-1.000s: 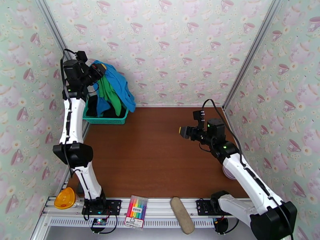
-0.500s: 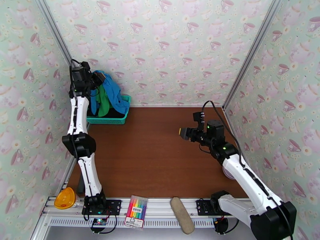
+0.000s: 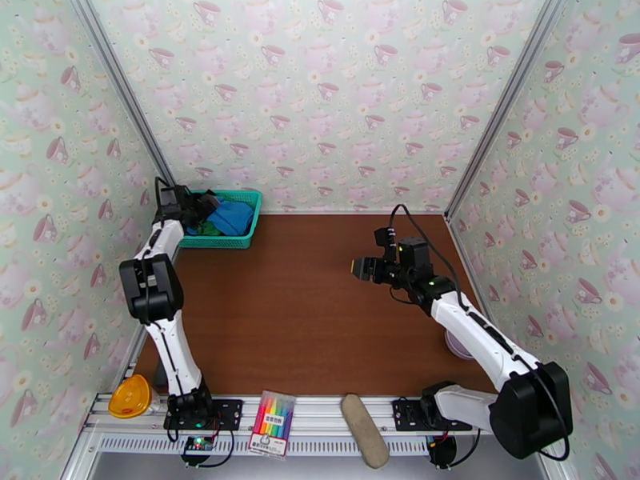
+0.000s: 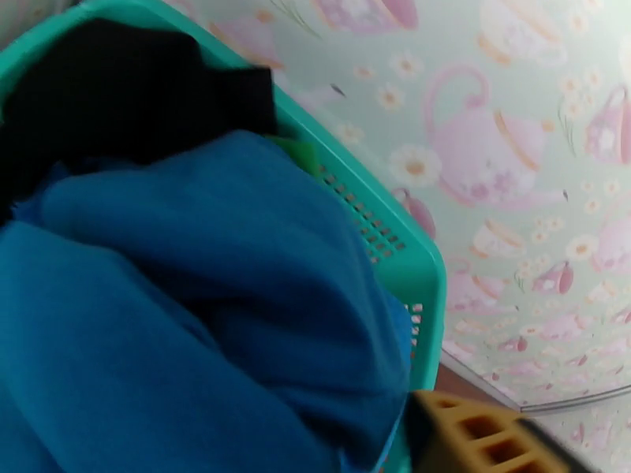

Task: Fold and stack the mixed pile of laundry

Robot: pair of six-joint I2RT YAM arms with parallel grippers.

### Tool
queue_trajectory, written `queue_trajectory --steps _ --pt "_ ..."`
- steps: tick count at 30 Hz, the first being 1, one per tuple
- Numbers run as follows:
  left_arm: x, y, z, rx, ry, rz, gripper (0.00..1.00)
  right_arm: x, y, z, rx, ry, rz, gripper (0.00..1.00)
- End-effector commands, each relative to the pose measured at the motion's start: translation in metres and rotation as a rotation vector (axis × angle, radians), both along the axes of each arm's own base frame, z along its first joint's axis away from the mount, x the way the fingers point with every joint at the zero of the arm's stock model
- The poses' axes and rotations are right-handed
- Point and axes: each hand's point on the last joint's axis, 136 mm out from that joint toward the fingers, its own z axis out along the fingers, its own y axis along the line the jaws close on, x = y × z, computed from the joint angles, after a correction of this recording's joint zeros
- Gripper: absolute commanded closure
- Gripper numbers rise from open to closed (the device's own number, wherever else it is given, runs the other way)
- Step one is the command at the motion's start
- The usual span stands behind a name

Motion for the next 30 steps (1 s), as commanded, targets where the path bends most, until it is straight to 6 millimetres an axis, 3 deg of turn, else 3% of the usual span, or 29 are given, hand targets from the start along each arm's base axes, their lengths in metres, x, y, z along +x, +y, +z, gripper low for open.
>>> queue_trajectory --steps 1,4,9,13,18,21,23,24,27,30 --pt "-0.005 -0.007 0.095 0.059 -0.163 -0.038 0.0 -0.002 -0.001 0.017 -0.01 -0.04 0.0 0.33" --pt "-0.012 -0.005 0.097 0.09 -0.106 -0.036 0.0 -0.002 -0.001 0.016 -0.004 -0.036 -0.003 0.33" --pt "-0.019 0.003 0.071 0.114 0.007 -0.034 0.02 -0.002 -0.001 0.012 -0.005 -0.021 -0.002 0.33" --pt "-0.016 0.009 0.043 0.081 0.06 -0.042 0.11 -0.003 -0.002 0.012 -0.01 -0.017 -0.006 0.33" --pt "-0.01 0.015 0.025 0.063 0.089 -0.045 0.23 -0.005 -0.006 0.011 -0.028 -0.017 -0.018 0.32" --pt "-0.004 0.018 0.02 0.058 0.093 -0.045 0.34 -0.005 -0.007 0.012 -0.033 -0.019 -0.025 0.32" --pt "0.001 0.019 0.02 0.051 0.092 -0.047 0.48 -0.004 -0.007 0.012 -0.033 -0.016 -0.026 0.32" --pt "0.003 0.02 0.019 0.047 0.089 -0.049 0.57 -0.003 -0.007 0.012 -0.033 -0.014 -0.027 0.32" --pt "0.01 0.021 0.032 0.029 0.065 -0.046 1.0 -0.001 -0.006 0.013 -0.028 -0.013 -0.03 0.32" --pt "0.012 0.015 0.071 0.012 -0.014 -0.053 1.0 -0.001 -0.002 0.017 -0.012 -0.015 -0.015 0.33"
